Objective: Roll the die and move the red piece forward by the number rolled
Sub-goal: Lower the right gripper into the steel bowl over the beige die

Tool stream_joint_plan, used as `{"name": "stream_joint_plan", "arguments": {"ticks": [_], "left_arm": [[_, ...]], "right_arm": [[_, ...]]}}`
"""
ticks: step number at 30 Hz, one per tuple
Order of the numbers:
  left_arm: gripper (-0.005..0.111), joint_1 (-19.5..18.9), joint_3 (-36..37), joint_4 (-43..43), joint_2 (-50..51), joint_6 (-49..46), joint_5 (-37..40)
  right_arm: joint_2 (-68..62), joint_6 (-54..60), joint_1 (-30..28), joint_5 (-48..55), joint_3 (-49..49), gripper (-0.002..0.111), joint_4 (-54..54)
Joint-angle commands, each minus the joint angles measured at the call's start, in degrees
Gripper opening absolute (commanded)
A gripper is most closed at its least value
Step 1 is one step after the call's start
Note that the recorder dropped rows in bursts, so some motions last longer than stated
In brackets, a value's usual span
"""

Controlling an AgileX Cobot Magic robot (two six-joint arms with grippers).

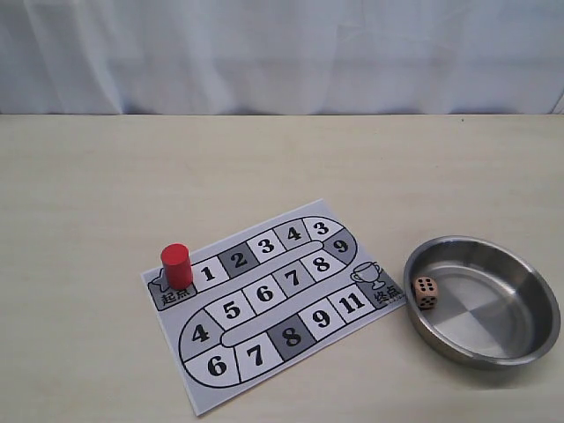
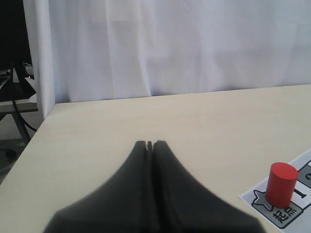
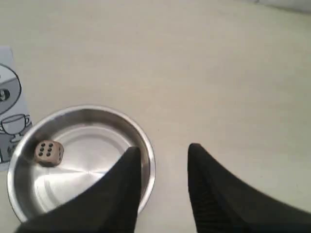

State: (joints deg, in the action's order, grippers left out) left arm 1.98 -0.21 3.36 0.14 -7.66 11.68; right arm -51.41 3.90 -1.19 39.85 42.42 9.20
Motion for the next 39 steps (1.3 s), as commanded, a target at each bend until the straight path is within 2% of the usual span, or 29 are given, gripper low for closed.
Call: {"name": "stream_joint_plan", "arguments": {"ticks": [1, 7, 10, 13, 24, 29, 39], "left_arm": [[0.0, 0.18, 0.21, 0.12, -0.14, 0.25, -0.41], [0.0, 0.18, 0.21, 0.12, -0.14, 0.25, -0.41], [0.0, 0.18, 0.21, 0.12, -0.14, 0.25, -0.41], [0.0, 0.18, 0.21, 0.23, -0.14, 0.25, -0.41], [0.0, 0.18, 0.21, 0.23, -0.14, 0.25, -0.41], [0.0, 0.18, 0.21, 0.23, -0.14, 0.25, -0.41], [0.0, 0.18, 0.21, 0.23, -0.14, 0.25, -0.41]], "right_arm": [[-8.66, 4.64, -0.04, 5.51, 4.62, 0.038, -0.35], [-18.84, 22.17, -0.04, 5.67, 7.56, 0.049, -13.78], [-22.7, 32.51, -0.04, 2.38, 7.56, 0.059, -18.97], [-25.09, 39.36, -0.04, -0.73, 7.56, 0.061, -22.22], [-32.19, 55.8, -0.04, 1.85, 7.56, 0.061, -36.15], [-34.93, 61.59, -0.04, 2.04, 7.46, 0.061, -38.57], [-41.05, 61.84, -0.04, -1.26, 7.46, 0.061, -38.57]]}}
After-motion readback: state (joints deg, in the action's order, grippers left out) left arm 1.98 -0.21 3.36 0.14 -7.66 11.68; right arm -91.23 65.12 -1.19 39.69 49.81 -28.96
